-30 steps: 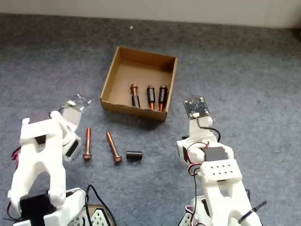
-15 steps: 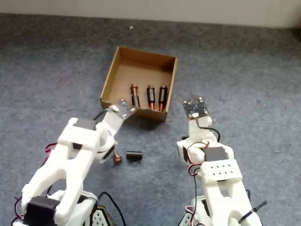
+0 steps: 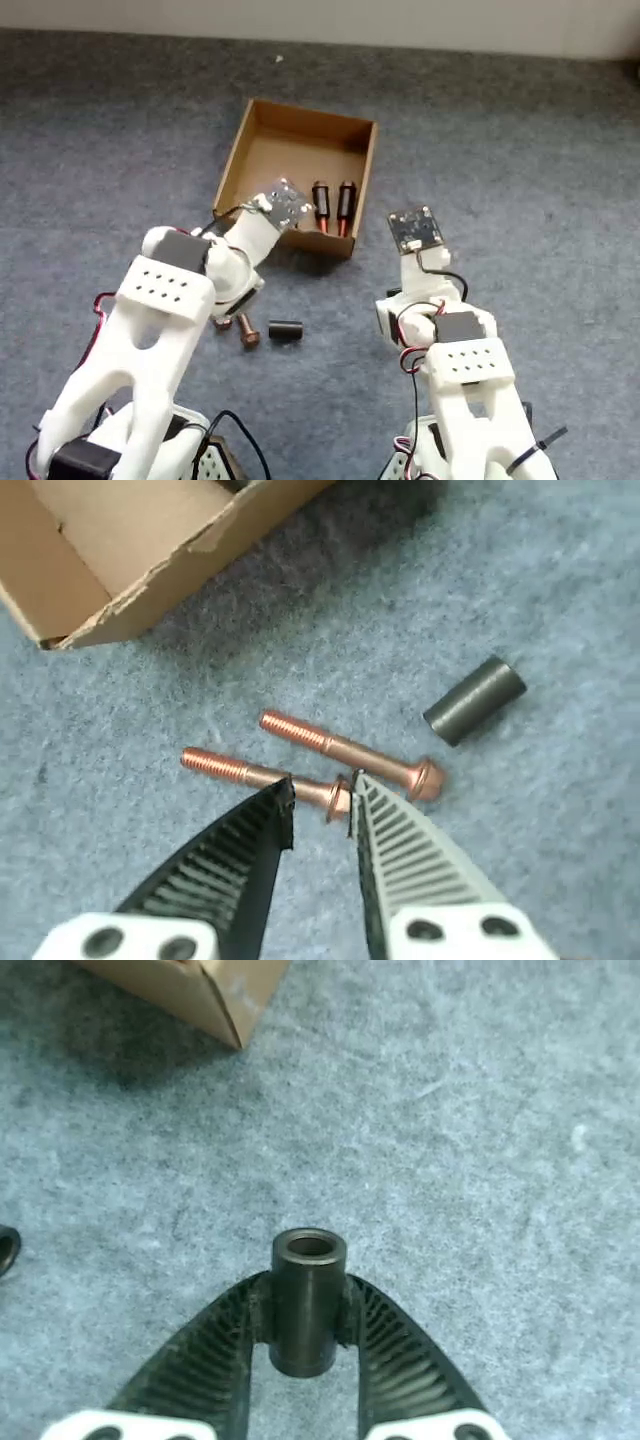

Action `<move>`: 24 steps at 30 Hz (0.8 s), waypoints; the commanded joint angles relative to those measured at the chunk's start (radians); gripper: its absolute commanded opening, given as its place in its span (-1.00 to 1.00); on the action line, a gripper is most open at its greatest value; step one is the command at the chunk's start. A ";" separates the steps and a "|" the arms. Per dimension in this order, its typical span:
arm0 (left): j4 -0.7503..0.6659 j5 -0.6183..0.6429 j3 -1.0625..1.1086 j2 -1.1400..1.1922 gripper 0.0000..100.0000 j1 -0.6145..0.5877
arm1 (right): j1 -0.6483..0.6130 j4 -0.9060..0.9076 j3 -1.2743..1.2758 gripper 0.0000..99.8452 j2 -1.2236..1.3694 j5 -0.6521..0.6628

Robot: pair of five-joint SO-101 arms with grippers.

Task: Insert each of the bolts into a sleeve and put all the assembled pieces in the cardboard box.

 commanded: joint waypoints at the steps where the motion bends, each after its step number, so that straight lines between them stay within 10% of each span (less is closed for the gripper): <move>1: 0.086 -0.218 -0.124 0.013 -0.75 -0.087 | 0.002 -0.019 -0.013 -0.99 -0.030 0.012; 7: 0.147 -0.698 -0.157 0.074 -0.67 -0.226 | 0.002 -0.019 -0.013 -0.99 -0.027 0.014; 24: -0.178 -1.060 0.133 0.085 -0.59 -0.226 | 0.007 -0.019 -0.013 -0.99 -0.033 0.014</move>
